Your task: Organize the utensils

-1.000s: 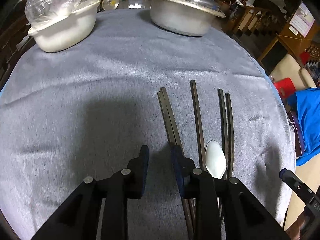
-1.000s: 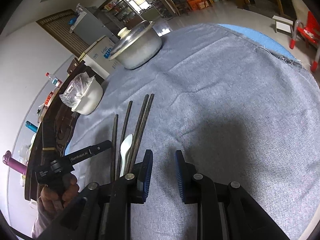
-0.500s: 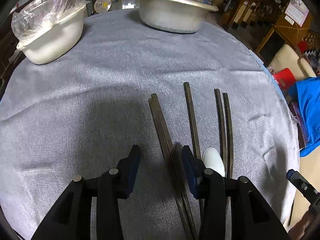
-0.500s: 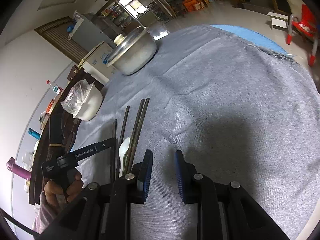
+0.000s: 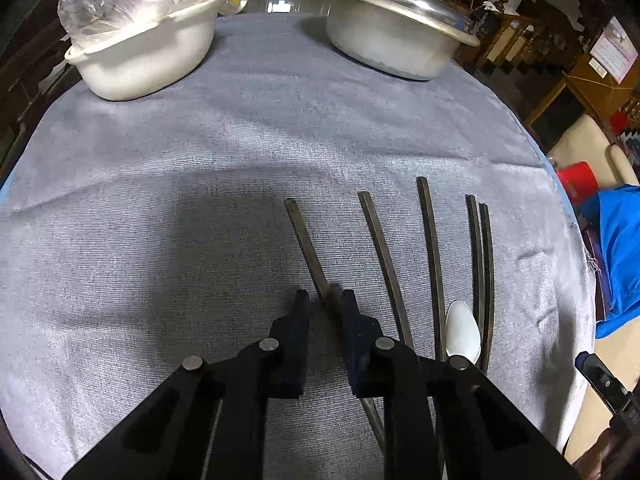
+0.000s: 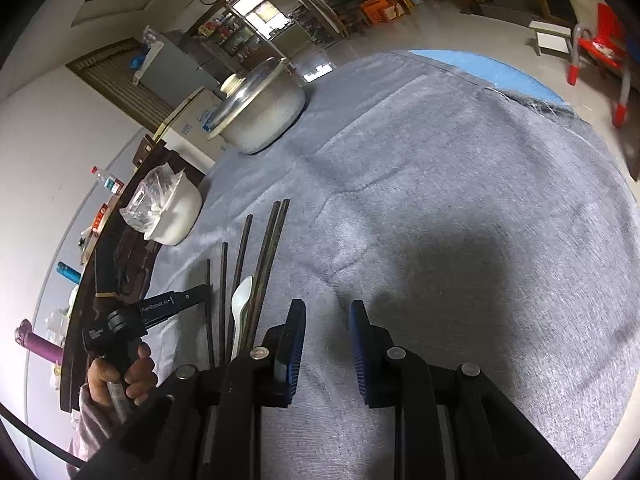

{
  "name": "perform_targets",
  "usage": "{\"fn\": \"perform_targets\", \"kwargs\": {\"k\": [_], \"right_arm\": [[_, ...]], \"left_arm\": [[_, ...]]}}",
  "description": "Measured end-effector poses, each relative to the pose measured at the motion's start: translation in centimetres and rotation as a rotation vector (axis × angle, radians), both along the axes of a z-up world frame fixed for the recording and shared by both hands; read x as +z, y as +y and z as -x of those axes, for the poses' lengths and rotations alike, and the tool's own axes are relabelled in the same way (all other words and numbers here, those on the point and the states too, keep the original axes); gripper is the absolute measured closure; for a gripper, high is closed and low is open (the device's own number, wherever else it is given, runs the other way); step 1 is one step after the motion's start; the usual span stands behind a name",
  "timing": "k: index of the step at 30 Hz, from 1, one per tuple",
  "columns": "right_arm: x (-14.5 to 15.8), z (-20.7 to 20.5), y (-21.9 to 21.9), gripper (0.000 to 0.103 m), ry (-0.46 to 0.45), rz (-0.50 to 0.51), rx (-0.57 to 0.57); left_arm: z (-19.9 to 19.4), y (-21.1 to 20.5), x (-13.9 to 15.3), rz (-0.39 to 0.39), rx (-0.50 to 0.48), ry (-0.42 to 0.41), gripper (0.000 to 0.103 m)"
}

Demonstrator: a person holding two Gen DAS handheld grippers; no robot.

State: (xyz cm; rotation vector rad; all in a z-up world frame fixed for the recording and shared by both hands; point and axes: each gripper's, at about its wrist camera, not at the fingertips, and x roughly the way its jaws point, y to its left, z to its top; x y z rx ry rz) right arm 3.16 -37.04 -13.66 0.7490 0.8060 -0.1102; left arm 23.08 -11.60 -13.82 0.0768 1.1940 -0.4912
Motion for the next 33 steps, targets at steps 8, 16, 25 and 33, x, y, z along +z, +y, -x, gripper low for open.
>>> {"fn": "perform_targets", "kwargs": {"k": [8, 16, 25, 33], "right_arm": [[1.7, -7.6, 0.8, 0.079, 0.046, 0.083, 0.110], [0.3, -17.7, 1.4, 0.079, 0.204, 0.048, 0.163], [-1.3, -22.5, 2.2, 0.079, 0.412, 0.110, 0.136], [-1.5, -23.9, 4.2, 0.085, 0.482, 0.261, 0.151]], "left_arm": [[-2.8, -0.4, 0.0, -0.024, 0.039, 0.052, 0.085], [-5.3, -1.5, 0.2, -0.049, 0.057, 0.060, 0.085], [-6.5, -2.6, -0.2, -0.089, 0.037, 0.062, 0.090], [-6.9, -3.0, -0.2, -0.083, 0.050, 0.097, 0.090]]}}
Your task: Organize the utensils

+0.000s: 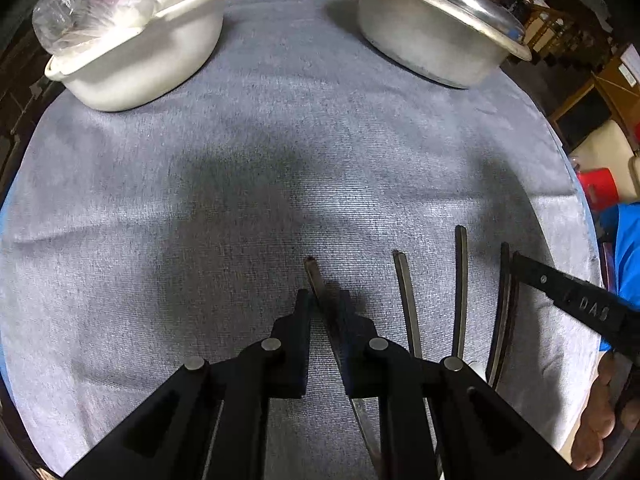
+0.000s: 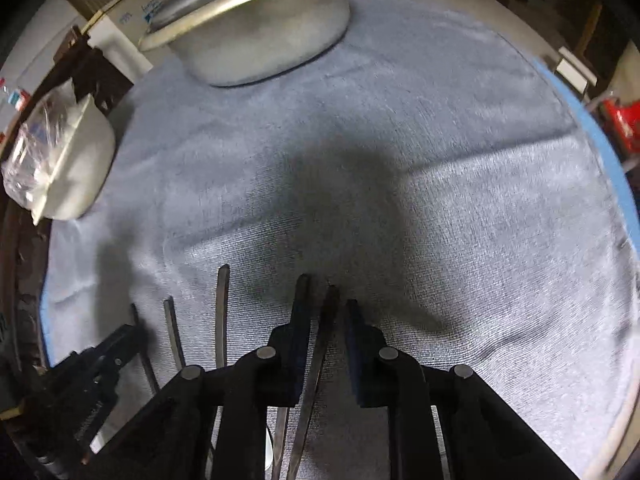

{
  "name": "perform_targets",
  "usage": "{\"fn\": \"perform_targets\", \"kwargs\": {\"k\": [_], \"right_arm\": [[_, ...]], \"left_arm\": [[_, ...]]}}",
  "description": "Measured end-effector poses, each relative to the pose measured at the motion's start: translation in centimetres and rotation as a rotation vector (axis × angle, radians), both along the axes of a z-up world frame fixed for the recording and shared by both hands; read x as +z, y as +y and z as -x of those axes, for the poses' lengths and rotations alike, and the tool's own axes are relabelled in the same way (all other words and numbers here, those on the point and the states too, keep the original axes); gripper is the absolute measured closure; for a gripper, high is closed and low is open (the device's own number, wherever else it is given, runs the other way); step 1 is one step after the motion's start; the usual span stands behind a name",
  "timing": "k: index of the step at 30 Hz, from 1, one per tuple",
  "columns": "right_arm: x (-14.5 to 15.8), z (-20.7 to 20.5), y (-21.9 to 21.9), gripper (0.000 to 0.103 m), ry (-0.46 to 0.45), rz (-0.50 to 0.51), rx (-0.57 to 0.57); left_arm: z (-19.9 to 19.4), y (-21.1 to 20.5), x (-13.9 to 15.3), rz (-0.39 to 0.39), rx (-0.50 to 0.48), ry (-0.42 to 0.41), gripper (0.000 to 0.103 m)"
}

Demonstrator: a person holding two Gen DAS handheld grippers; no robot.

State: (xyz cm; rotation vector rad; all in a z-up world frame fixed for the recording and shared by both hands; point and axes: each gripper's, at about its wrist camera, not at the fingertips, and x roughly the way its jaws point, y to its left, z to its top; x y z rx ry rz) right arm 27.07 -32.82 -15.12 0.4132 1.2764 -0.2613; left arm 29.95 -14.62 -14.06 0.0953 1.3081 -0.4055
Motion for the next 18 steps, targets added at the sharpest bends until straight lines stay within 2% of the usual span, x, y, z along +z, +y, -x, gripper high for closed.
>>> {"fn": "perform_targets", "kwargs": {"k": [1, 3, 5, 11, 13, 18], "right_arm": [[0.1, 0.0, 0.3, 0.086, 0.001, 0.021, 0.013], [-0.1, -0.2, 1.3, 0.094, 0.025, 0.073, 0.054], [-0.1, 0.1, 1.8, 0.094, -0.002, 0.099, 0.075], [0.2, 2.2, 0.5, 0.096, -0.065, 0.038, 0.062], [0.2, 3.1, 0.2, 0.096, -0.077, 0.024, 0.060], [0.9, 6.0, -0.7, 0.096, -0.166, -0.014, 0.053]], "left_arm": [[-0.1, 0.3, 0.0, 0.000, 0.002, 0.004, 0.090], [-0.2, 0.4, 0.0, 0.001, 0.009, 0.009, 0.090], [-0.2, 0.6, 0.0, 0.005, 0.019, 0.014, 0.090], [0.0, 0.3, -0.1, -0.009, 0.040, -0.003, 0.091], [0.3, 0.1, -0.1, -0.033, 0.036, -0.029, 0.095], [1.0, 1.1, -0.2, 0.013, 0.055, -0.043, 0.098]]}}
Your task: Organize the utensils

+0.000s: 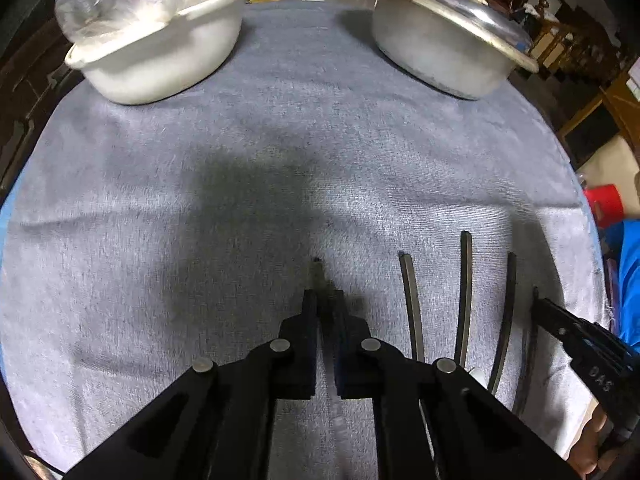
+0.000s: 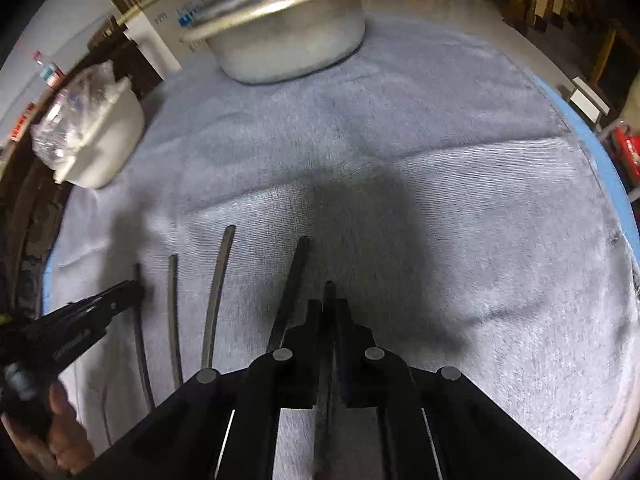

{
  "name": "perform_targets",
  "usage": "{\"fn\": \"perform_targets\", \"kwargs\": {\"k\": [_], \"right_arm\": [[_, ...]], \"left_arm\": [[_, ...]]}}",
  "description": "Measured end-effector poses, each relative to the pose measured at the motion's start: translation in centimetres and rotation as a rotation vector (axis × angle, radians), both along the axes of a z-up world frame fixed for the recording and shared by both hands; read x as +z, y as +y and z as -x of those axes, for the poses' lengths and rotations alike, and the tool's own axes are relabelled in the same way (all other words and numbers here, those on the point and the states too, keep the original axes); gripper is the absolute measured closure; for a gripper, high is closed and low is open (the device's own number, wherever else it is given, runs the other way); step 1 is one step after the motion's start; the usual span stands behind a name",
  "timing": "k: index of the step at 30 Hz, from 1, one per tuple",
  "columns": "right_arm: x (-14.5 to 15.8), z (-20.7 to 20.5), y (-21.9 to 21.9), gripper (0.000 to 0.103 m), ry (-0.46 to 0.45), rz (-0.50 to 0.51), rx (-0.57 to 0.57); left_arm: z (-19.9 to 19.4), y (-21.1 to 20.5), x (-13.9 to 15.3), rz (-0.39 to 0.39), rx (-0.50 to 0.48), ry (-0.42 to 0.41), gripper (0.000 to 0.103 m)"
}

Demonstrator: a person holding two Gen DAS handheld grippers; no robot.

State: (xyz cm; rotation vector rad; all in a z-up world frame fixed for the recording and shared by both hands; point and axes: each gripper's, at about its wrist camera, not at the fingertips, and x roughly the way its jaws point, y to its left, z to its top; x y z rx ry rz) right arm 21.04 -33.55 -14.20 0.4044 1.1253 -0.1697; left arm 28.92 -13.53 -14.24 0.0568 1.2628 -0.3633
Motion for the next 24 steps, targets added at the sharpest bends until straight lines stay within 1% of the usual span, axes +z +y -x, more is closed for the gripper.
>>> {"fn": "perform_targets", "kwargs": {"k": [3, 5, 8, 12, 16, 18, 20, 24], "right_arm": [[1.3, 2.0, -0.8, 0.096, -0.066, -0.016, -0.017], [2.5, 3.5, -1.4, 0.096, -0.115, -0.020, -0.024], [3.8, 5.5, -1.5, 0.096, -0.188, -0.025, -0.031], [6.4, 9.5, -1.4, 0.096, -0.295, -0.015, -0.047], [8.8, 13.2, -0.7, 0.096, -0.397, 0.022, -0.073], [10.1, 15.1, -0.2, 0.096, -0.451, 0.041, -0.084], [11.4, 17.2, 0.3, 0.097, -0.497, 0.070, -0.100], [13.2, 20.9, 1.2, 0.097, -0.575, 0.092, -0.136]], "left_arm": [[0.9, 1.3, 0.3, 0.006, 0.028, -0.006, 0.098], [1.6, 2.2, 0.9, 0.013, 0.040, -0.037, 0.098], [3.6, 3.7, 2.8, 0.029, 0.058, -0.097, 0.098], [6.7, 5.8, 6.0, 0.060, 0.068, -0.202, 0.098], [10.1, 7.8, 9.9, 0.116, 0.093, -0.303, 0.098], [12.6, 9.0, 12.1, 0.149, 0.111, -0.371, 0.098], [14.5, 9.9, 13.5, 0.183, 0.124, -0.418, 0.098], [18.8, 11.4, 16.5, 0.219, 0.148, -0.532, 0.098]]}}
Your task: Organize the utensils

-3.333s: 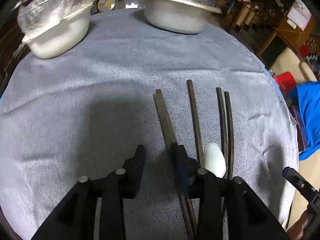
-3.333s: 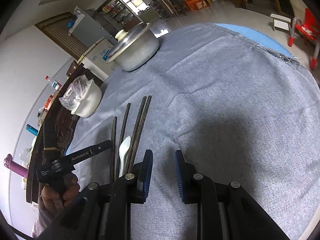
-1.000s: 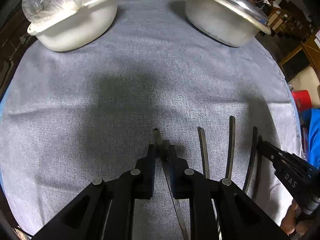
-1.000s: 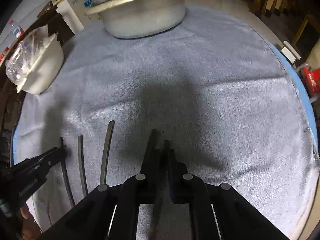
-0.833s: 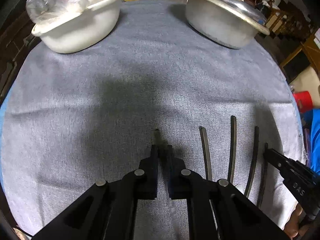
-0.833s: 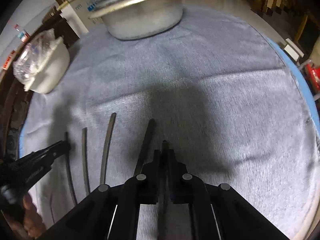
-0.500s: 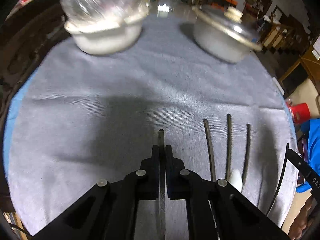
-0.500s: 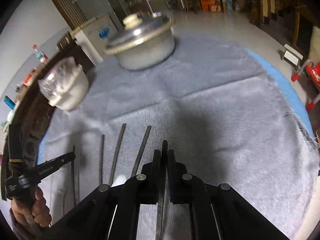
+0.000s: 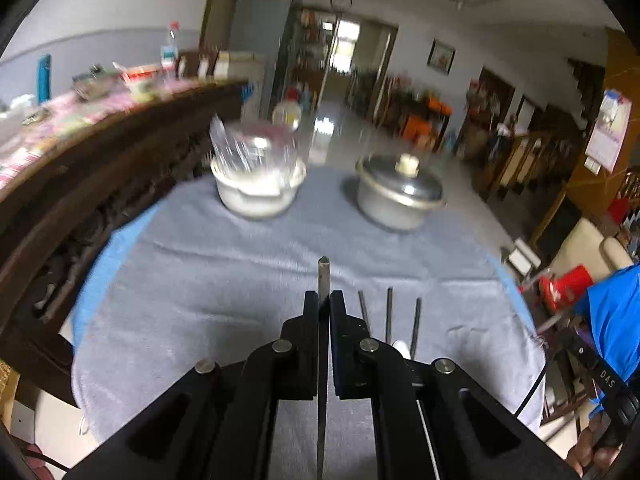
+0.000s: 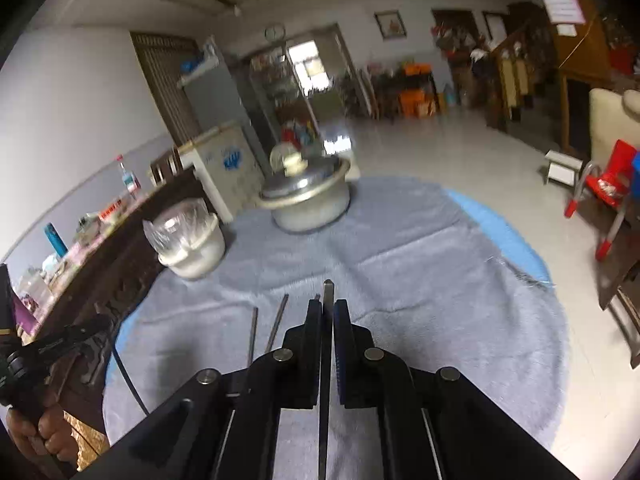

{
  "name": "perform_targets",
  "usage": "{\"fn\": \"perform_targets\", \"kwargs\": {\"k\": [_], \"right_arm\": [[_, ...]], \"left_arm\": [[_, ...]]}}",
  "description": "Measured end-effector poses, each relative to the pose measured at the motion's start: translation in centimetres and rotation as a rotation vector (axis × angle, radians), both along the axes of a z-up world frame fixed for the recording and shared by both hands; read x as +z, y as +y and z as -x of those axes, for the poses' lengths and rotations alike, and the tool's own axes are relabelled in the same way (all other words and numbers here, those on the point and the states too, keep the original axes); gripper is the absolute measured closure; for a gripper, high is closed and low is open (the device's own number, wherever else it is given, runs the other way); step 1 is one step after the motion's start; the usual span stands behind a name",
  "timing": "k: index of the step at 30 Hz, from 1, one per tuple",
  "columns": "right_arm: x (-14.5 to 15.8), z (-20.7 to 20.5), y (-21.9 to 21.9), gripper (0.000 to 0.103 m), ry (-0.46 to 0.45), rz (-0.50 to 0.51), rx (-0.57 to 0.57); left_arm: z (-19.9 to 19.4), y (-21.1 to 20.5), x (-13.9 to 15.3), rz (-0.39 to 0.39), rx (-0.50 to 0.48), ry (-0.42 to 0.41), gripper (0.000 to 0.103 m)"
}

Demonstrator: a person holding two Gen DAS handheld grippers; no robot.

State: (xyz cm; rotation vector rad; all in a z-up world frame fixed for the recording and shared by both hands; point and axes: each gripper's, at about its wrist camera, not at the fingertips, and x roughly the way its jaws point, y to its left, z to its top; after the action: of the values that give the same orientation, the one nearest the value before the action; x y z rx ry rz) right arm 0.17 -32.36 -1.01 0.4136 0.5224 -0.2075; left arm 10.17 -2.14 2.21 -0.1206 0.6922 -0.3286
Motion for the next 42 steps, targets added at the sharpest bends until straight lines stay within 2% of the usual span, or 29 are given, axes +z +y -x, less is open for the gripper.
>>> {"fn": "perform_targets", "kwargs": {"k": [6, 15, 27, 34, 42], "right_arm": [[1.9, 4.5, 1.6, 0.097, -0.090, 0.023, -0.035], [5.3, 8.9, 3.4, 0.097, -0.199, 0.096, -0.061], [10.7, 14.0, 6.2, 0.097, -0.350, 0.144, -0.009], [12.0, 15.5, 8.0, 0.097, -0.407, 0.134, 0.037], [10.5, 13.6, 10.3, 0.097, -0.367, 0.126, 0.099]], "left_arm": [[4.1, 1.2, 2.7, 0.075, 0.000, -0.082, 0.098], [8.3, 2.0, 5.9, 0.130, -0.013, -0.172, 0.098], [13.8, 2.5, 10.8, 0.205, -0.085, -0.293, 0.098], [15.1, 1.9, 10.9, 0.207, -0.107, -0.303, 0.098], [14.4, 0.6, 8.5, 0.163, -0.116, -0.242, 0.098]]}}
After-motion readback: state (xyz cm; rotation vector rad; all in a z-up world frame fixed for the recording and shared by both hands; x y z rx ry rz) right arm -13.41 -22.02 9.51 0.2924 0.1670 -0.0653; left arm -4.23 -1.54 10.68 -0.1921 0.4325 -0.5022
